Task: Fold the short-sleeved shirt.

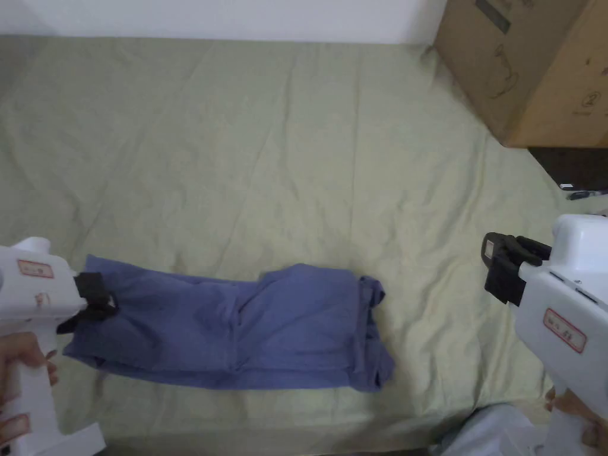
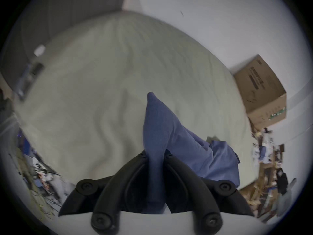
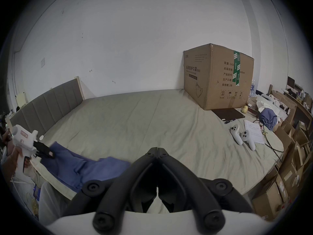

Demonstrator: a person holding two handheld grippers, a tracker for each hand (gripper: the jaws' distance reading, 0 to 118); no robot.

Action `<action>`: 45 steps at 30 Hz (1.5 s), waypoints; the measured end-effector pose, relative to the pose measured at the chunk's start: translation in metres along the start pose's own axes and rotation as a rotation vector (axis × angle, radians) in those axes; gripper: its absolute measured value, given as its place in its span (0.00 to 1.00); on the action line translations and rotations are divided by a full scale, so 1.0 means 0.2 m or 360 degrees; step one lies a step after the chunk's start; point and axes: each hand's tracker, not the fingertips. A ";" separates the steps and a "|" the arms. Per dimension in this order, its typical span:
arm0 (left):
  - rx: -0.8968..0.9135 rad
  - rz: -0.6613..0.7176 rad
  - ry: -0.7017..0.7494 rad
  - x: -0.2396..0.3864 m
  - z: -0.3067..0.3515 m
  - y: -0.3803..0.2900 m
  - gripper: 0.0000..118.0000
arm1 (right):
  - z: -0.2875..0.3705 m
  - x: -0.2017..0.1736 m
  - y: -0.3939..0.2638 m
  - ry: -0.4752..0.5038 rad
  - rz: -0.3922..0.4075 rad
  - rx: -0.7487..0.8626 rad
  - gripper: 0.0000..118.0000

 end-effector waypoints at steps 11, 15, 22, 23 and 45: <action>0.0296 -0.0507 0.0156 0.35 0.19 -0.04 0.08 | -0.04 0.02 -0.03 0.0038 -0.0023 0.0024 0.00; 0.0183 -0.0696 -0.0039 0.64 0.07 -0.13 0.08 | -0.02 0.01 -0.04 0.0033 -0.0006 0.0017 0.00; -0.0122 -0.0934 -0.0098 0.95 -0.34 -0.28 0.17 | 0.06 0.03 -0.05 -0.0035 -0.0022 0.0015 0.00; -0.0181 -0.0933 -0.0126 0.98 -0.41 -0.30 0.28 | 0.07 0.04 -0.05 -0.0049 -0.0028 0.0012 0.00; -0.0048 -0.1153 -0.0055 1.01 -0.80 -0.60 0.02 | 0.07 0.00 -0.05 -0.0040 -0.0047 -0.0005 0.00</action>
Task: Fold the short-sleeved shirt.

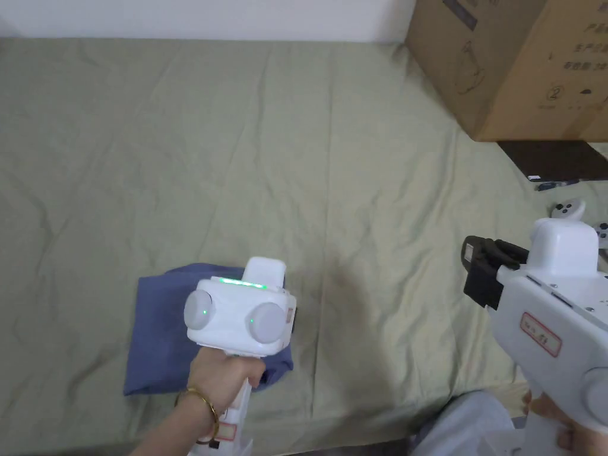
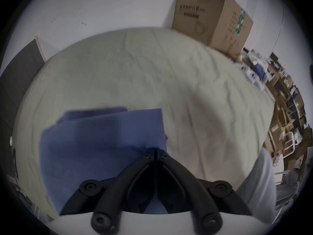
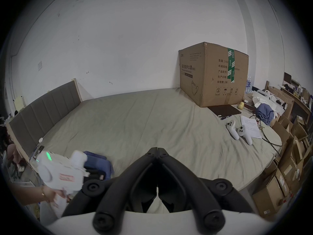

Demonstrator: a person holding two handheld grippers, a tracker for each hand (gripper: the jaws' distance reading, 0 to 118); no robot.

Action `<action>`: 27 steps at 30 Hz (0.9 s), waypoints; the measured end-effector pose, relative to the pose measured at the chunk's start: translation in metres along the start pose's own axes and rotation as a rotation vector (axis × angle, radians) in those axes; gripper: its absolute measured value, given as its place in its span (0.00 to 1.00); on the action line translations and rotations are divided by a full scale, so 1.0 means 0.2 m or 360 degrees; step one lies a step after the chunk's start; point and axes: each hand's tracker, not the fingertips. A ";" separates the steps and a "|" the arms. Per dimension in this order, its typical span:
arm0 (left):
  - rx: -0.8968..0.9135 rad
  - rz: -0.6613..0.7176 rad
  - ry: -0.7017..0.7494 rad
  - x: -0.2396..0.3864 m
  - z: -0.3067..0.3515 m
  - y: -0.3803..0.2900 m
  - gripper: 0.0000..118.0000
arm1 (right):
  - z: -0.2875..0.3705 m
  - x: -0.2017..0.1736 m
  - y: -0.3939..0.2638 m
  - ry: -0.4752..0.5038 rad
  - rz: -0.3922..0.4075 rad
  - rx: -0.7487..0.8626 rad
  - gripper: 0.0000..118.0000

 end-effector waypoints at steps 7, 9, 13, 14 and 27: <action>0.0200 0.0046 -0.0017 -0.01 0.05 -0.03 0.02 | 0.02 -0.01 0.00 0.0005 0.0048 0.0002 0.00; 0.0330 0.0208 -0.0066 -0.08 0.19 0.01 0.02 | 0.00 -0.01 0.01 0.0014 0.0057 0.0004 0.00; 0.0736 0.0260 -0.0063 -0.17 0.54 0.06 0.02 | 0.01 -0.08 0.05 0.0063 0.0096 0.0054 0.00; 0.0860 0.0277 -0.0021 -0.21 0.64 0.06 0.02 | 0.01 -0.11 0.07 0.0089 0.0108 0.0076 0.00; 0.1307 0.0415 0.0559 -0.55 1.14 -0.28 0.02 | -0.36 -0.82 -0.01 0.0497 0.0062 0.0099 0.00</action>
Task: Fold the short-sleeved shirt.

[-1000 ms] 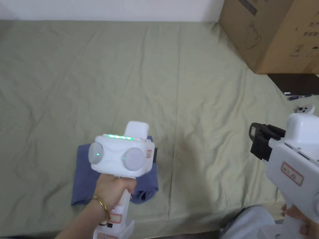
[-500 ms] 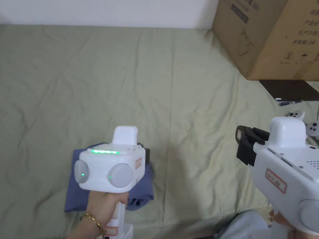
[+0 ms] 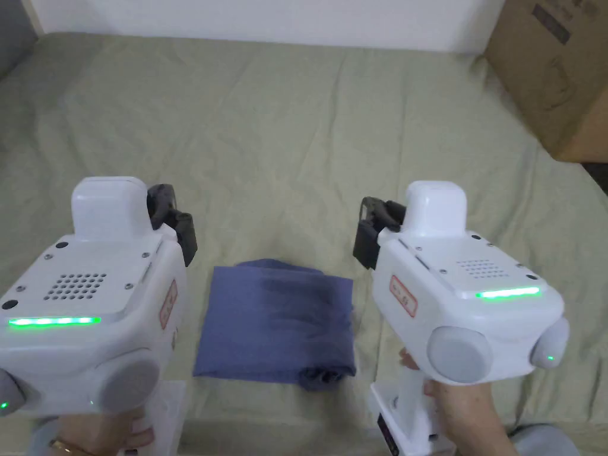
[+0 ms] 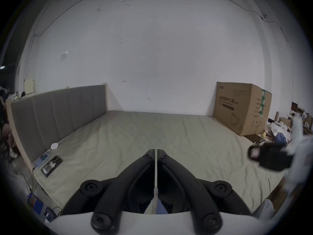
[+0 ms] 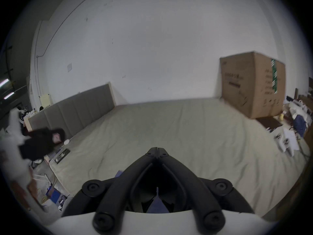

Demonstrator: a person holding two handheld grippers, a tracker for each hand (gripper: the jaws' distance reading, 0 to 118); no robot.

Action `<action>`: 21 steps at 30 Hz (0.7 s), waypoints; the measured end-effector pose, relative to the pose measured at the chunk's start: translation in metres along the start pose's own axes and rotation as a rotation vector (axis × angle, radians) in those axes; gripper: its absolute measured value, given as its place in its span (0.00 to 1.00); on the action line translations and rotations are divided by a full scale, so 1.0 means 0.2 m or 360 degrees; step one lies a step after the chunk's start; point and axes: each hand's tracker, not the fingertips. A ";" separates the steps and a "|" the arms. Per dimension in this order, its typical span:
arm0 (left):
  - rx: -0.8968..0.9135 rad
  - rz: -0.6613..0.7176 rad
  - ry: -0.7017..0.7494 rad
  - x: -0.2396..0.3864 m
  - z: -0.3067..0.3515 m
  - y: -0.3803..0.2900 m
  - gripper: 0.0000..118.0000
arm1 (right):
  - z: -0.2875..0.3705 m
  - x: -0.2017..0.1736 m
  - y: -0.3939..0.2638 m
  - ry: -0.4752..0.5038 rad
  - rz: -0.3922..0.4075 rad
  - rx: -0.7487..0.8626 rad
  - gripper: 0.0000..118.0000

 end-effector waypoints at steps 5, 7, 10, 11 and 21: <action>-0.0034 0.0039 0.0101 -0.12 0.04 -0.04 0.02 | -0.33 -0.12 -0.33 -0.0022 0.0040 -0.0360 0.00; -0.0070 0.0054 0.0123 -0.16 0.03 -0.04 0.02 | -0.42 -0.15 -0.46 -0.0070 0.0110 -0.0498 0.00; -0.0092 0.0081 0.0129 -0.19 0.03 -0.05 0.02 | -0.54 -0.14 -0.64 -0.0135 0.0142 -0.0699 0.00; -0.0103 0.0082 0.0133 -0.20 0.02 -0.05 0.02 | -0.56 -0.13 -0.70 -0.0154 0.0115 -0.0734 0.00; -0.0577 0.0510 -0.0277 -0.47 -0.27 -0.01 1.00 | -0.53 -0.12 -0.65 -0.0128 0.0088 -0.0696 0.00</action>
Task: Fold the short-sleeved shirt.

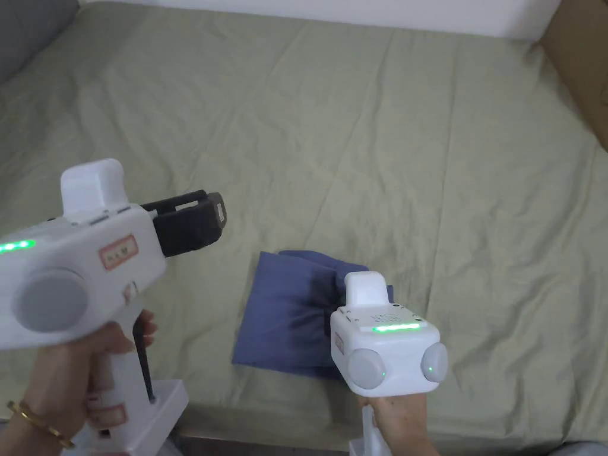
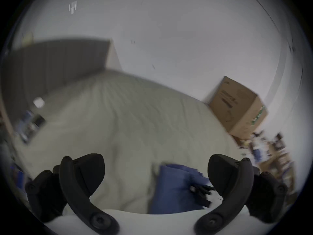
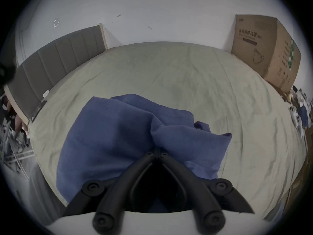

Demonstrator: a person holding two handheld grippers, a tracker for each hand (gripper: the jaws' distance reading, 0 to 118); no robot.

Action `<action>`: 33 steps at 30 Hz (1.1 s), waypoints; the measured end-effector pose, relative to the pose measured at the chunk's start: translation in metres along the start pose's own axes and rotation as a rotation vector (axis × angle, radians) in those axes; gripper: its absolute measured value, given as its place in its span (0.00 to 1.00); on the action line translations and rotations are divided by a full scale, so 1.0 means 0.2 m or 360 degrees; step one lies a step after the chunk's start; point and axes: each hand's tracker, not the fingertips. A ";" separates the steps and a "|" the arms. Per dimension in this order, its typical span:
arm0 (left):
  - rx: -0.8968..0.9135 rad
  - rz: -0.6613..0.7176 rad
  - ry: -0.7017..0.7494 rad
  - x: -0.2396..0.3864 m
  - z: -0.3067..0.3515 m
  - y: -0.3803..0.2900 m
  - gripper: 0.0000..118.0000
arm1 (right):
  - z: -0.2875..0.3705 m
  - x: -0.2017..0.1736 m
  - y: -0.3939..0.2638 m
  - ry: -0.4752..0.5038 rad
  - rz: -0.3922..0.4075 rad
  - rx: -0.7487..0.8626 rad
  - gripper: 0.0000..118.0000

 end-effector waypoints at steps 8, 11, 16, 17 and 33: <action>-0.0982 0.0549 -0.0652 -0.42 -0.53 -0.18 1.00 | -0.01 0.01 0.01 0.0017 0.0022 -0.0022 0.00; -0.1059 0.0626 -0.0689 -0.44 -0.63 -0.31 1.00 | -0.02 0.01 0.01 0.0026 -0.0003 -0.0027 0.00; -0.1111 0.0704 -0.0846 -0.38 -0.76 -0.43 1.00 | -0.02 0.02 0.01 0.0041 -0.0024 -0.0031 0.00; -0.1128 0.0708 -0.0921 -0.36 -0.79 -0.44 1.00 | -0.02 0.03 0.01 0.0046 -0.0033 -0.0033 0.00; -0.1246 0.0317 -0.0366 0.03 -0.79 -0.30 0.20 | 0.65 0.34 0.46 0.0087 -0.0125 0.0590 0.00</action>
